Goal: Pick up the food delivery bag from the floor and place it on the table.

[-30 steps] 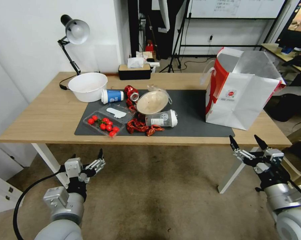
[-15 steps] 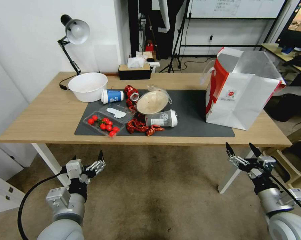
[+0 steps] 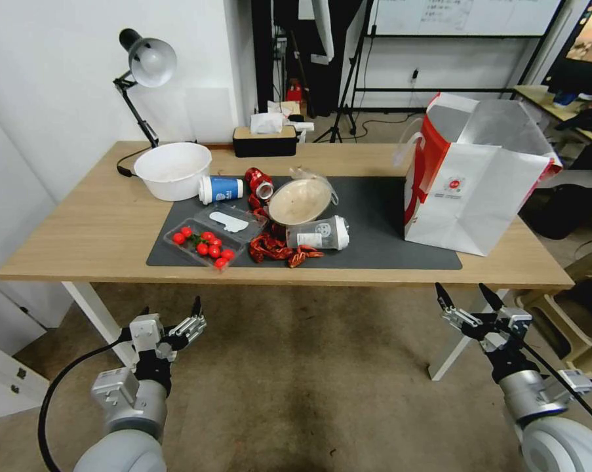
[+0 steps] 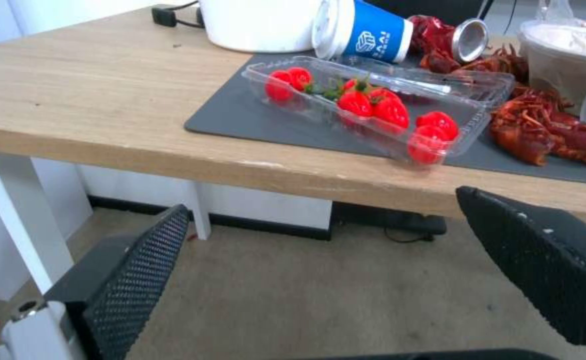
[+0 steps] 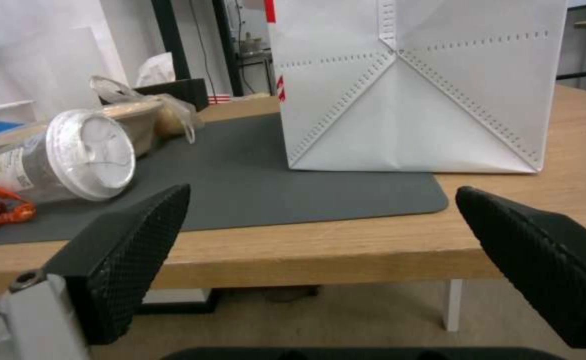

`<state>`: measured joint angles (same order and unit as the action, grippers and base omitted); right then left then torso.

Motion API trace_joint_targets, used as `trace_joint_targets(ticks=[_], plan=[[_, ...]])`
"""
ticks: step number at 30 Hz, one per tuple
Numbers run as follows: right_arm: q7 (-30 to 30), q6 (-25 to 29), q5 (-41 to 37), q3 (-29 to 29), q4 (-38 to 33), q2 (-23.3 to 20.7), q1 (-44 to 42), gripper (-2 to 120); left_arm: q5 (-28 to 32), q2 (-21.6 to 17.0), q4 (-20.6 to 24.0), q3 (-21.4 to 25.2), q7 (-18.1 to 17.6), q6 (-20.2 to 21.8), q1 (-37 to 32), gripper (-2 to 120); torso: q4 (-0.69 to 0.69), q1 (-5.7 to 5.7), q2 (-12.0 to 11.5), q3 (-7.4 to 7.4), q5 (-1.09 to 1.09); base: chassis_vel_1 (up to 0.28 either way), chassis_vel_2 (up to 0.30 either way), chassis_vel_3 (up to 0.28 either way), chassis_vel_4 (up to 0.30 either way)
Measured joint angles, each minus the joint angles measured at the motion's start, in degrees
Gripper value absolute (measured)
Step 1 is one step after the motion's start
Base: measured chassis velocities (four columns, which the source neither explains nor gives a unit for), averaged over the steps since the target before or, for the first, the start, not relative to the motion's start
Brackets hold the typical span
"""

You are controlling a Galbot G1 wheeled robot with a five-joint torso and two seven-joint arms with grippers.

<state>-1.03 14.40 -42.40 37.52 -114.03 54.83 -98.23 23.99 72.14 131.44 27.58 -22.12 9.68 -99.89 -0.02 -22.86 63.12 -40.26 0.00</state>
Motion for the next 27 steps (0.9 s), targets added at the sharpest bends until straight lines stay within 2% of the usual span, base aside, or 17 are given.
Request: trace_joint_targets(ticks=[27], plan=[[0.0, -0.1, -0.1, 0.0, -0.1, -0.1, 0.0, 100, 0.0, 0.0, 0.0, 0.0, 0.0, 0.0, 0.0, 100, 0.0, 0.0, 0.0, 0.0, 0.0, 0.0, 0.0, 0.0, 0.0]])
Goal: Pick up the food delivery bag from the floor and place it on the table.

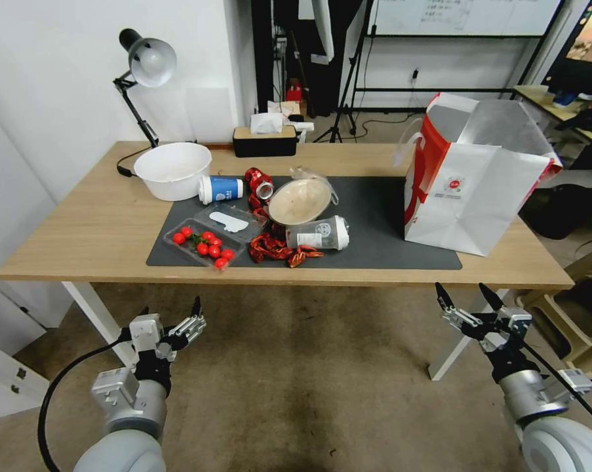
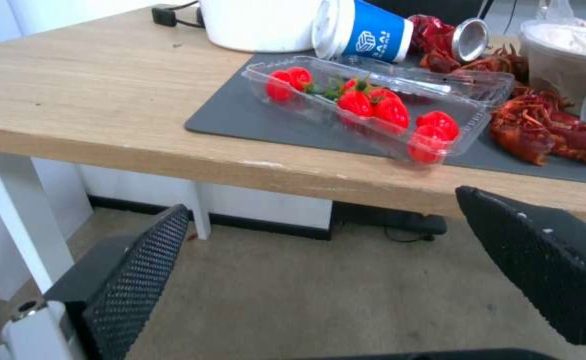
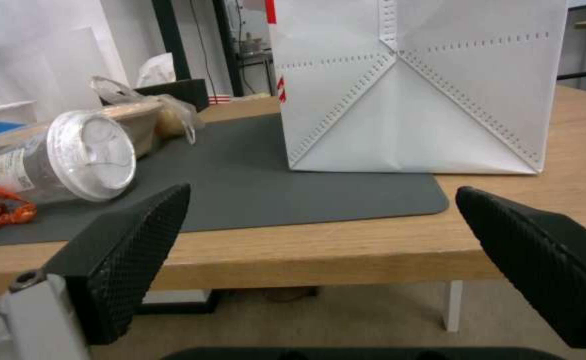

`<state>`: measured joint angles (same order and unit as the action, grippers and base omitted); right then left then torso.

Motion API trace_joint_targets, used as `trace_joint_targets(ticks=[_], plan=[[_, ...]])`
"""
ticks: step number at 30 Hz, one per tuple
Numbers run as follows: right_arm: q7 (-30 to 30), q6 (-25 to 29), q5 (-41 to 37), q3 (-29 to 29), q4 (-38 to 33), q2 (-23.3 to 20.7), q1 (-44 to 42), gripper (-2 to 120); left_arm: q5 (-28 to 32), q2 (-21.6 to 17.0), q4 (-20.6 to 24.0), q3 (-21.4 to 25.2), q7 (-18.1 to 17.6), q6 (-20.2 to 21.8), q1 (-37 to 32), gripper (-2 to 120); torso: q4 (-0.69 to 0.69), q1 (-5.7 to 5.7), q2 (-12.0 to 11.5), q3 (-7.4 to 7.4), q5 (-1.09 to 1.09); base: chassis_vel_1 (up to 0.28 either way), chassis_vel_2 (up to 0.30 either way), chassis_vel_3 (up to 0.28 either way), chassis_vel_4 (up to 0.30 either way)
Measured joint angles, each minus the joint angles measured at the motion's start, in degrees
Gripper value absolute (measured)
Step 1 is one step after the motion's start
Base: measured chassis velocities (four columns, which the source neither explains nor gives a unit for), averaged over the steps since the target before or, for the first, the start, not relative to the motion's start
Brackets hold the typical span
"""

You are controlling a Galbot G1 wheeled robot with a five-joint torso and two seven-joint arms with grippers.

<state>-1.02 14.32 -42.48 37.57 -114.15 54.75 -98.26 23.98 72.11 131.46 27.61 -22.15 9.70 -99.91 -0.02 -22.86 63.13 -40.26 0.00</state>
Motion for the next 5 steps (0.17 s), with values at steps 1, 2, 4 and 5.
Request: trace_joint_targets(ticks=[1, 2, 4, 5], plan=[[0.0, 0.0, 0.0, 0.0, 0.0, 0.0, 0.0, 100, 0.0, 0.0, 0.0, 0.0, 0.0, 0.0, 0.0, 100, 0.0, 0.0, 0.0, 0.0, 0.0, 0.0, 0.0, 0.0, 0.0], [0.0, 0.0, 0.0, 0.0, 0.0, 0.0, 0.0, 100, 0.0, 0.0, 0.0, 0.0, 0.0, 0.0, 0.0, 100, 0.0, 0.0, 0.0, 0.0, 0.0, 0.0, 0.0, 0.0, 0.0], [0.0, 0.0, 0.0, 0.0, 0.0, 0.0, 0.0, 100, 0.0, 0.0, 0.0, 0.0, 0.0, 0.0, 0.0, 100, 0.0, 0.0, 0.0, 0.0, 0.0, 0.0, 0.0, 0.0, 0.0], [0.0, 0.0, 0.0, 0.0, 0.0, 0.0, 0.0, 100, 0.0, 0.0, 0.0, 0.0, 0.0, 0.0, 0.0, 100, 0.0, 0.0, 0.0, 0.0, 0.0, 0.0, 0.0, 0.0, 0.0]])
